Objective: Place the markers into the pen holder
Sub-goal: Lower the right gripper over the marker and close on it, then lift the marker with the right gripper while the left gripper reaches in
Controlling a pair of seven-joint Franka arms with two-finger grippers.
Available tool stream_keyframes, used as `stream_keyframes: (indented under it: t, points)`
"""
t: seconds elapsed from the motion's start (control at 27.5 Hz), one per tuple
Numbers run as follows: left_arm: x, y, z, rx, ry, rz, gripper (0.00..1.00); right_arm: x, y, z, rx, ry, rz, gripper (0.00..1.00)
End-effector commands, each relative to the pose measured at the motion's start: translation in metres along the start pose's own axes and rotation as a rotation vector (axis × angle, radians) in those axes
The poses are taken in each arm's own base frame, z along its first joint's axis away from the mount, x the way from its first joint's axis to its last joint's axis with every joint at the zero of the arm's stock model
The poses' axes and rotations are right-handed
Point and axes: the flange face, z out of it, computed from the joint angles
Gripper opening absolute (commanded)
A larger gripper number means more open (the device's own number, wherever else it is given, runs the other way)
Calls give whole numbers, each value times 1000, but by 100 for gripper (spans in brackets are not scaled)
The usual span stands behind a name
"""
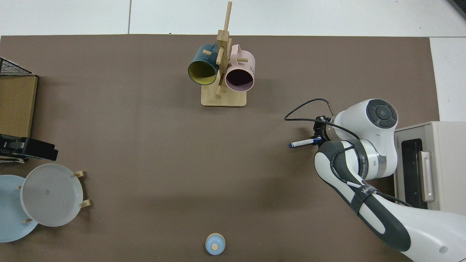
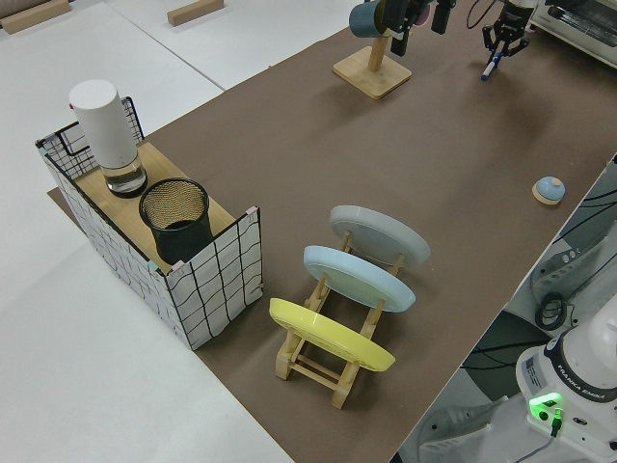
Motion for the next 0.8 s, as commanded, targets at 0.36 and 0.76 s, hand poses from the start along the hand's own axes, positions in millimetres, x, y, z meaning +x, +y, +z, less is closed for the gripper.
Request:
stream_keyframes:
  t: [0.36, 0.76]
  points:
    - [-10, 7, -1, -11, -7, 6, 100, -30, 7, -134, -8, -26, 17, 0]
    - [-7, 9, -4, -23, 19, 21, 100, -106, 30, -241, 3, -81, 33, 0]
